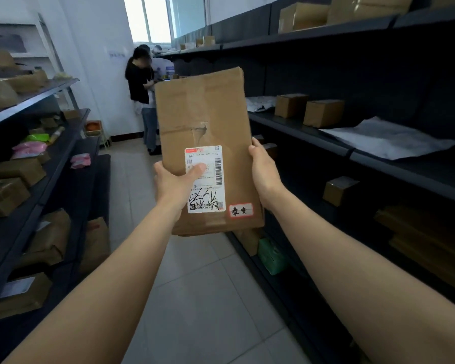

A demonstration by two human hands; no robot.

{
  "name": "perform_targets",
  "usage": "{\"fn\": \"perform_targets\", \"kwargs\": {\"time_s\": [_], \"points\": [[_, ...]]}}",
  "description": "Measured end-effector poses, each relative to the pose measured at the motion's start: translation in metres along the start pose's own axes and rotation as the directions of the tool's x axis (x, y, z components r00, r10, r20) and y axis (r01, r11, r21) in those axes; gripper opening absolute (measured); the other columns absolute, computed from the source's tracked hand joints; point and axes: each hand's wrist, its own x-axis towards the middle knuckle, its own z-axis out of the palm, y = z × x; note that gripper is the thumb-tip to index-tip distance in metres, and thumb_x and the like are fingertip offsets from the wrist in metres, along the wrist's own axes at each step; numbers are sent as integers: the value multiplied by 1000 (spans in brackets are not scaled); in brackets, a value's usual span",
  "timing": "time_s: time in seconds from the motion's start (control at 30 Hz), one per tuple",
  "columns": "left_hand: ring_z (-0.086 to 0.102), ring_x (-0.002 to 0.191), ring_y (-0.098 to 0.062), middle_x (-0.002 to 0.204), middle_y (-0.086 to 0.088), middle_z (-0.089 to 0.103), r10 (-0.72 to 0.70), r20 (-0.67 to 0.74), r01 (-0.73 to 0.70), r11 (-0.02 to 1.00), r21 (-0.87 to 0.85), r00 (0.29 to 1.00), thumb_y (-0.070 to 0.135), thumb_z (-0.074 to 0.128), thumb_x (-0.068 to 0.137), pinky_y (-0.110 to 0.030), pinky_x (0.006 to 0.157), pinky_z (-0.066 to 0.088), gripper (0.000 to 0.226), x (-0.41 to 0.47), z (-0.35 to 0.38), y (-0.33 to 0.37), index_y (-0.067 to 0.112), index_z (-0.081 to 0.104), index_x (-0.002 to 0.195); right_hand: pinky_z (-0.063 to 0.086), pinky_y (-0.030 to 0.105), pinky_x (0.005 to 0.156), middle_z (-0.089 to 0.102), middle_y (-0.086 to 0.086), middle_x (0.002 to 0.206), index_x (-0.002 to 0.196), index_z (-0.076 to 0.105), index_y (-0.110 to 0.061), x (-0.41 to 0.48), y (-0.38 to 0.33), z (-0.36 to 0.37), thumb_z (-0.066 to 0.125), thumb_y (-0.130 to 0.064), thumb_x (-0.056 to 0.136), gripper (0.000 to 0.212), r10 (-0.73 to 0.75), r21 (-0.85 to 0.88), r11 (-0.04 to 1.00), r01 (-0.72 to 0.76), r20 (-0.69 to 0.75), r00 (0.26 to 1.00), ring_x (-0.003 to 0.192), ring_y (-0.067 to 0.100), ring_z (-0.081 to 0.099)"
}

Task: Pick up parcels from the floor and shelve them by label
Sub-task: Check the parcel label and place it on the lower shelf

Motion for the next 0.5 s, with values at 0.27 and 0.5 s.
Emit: {"fn": "perform_targets", "kwargs": {"time_s": [0.27,0.5], "points": [[64,108,-18,132,-3,56,146,-23,-148,986,-81,989,34,83,69,-25,75,53,81,53,48,12,21,33,131,27,49,117,30,-1,158,149,18,-43,55,-4,-18,25,-53,91,59,-129,5,992,129,22,991,141,19,35],[63,109,-16,128,0,57,146,-27,-148,984,-103,989,33,80,74,-32,90,53,75,83,64,-7,23,31,129,23,47,119,28,-2,159,151,17,-39,91,11,-13,24,-49,95,57,-158,-10,987,159,57,986,145,15,28]]}}
